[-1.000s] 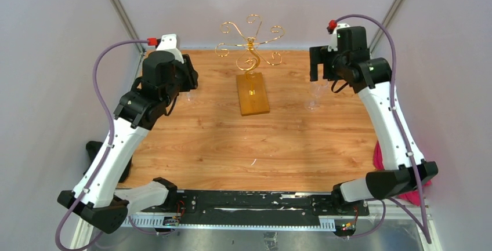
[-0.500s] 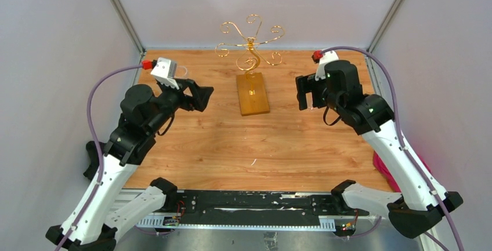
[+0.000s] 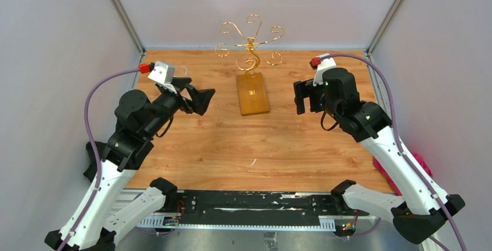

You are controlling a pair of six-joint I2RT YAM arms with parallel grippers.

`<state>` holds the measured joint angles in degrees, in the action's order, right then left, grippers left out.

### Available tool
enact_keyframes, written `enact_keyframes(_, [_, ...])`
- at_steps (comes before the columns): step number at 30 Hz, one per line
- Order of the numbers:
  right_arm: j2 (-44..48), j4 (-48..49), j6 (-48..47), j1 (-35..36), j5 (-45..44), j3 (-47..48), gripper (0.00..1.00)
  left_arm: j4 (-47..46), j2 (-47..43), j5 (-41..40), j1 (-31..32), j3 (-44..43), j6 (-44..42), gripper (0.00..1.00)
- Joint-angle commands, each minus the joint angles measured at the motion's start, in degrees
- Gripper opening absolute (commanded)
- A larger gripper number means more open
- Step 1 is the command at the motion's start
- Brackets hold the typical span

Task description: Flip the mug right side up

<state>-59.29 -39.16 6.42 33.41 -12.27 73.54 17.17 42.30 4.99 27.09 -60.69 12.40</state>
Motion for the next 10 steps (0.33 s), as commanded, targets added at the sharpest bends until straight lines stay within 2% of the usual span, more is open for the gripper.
enact_keyframes(1, [0.8,0.9,0.5,1.0,-1.2,-0.3,0.99,-1.2,0.7,0.8,0.3,0.4,-0.7,0.99])
enact_keyframes(10, [0.4,0.4,-0.6,1.4,-3.8,-0.9,0.99,-1.4,0.8,0.9,0.3,0.1,-0.3,0.99])
